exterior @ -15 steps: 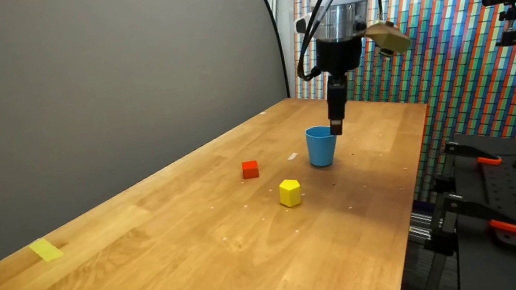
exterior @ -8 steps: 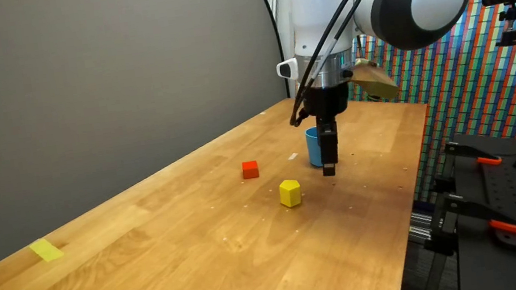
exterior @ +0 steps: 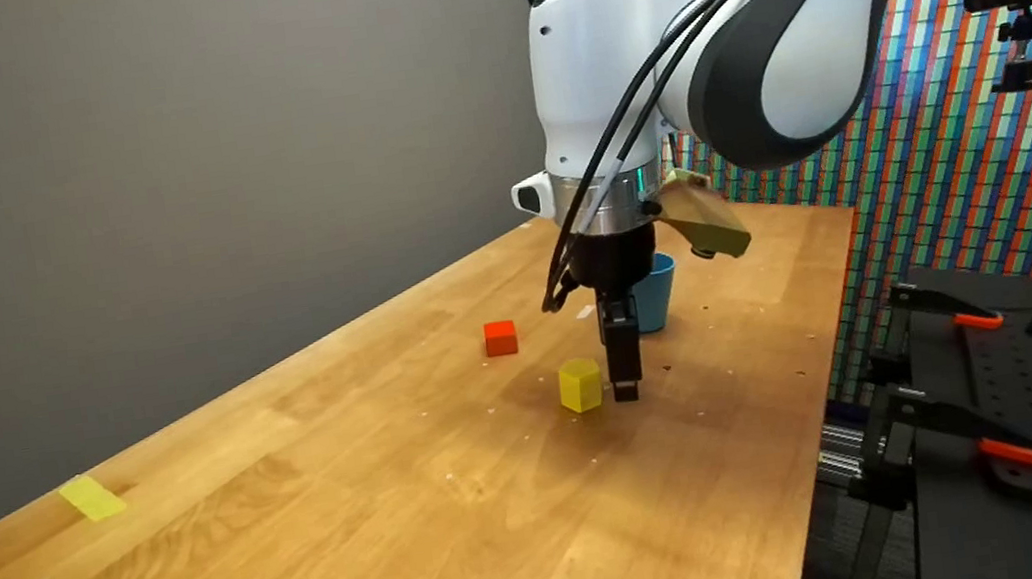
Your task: Put the yellow cube inside the blue cup
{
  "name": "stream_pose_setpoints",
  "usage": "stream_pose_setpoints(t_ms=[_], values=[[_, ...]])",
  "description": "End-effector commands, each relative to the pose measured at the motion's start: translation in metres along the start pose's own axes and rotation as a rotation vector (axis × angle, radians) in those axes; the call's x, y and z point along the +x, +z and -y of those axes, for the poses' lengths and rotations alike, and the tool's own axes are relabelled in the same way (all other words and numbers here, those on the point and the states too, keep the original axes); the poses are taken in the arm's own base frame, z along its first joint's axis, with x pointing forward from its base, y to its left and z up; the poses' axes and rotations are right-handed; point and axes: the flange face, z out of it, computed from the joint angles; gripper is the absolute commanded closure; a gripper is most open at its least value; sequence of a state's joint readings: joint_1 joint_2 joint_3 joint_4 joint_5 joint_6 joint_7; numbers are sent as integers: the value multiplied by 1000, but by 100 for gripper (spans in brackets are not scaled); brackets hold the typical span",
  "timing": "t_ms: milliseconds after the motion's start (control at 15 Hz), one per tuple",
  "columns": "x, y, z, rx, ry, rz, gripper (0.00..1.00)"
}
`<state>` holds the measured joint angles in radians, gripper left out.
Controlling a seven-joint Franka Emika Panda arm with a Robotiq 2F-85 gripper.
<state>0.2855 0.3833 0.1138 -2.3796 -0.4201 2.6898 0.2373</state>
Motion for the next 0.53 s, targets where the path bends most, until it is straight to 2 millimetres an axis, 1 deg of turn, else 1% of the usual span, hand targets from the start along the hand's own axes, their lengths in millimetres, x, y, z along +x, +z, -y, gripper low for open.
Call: stream_pose_setpoints(t_ms=[0,267,467], values=[[19,8,0,-13,-53,-23,0],[28,13,8,-6,-100,-32,0],[34,12,19,-3,-138,-42,0]])
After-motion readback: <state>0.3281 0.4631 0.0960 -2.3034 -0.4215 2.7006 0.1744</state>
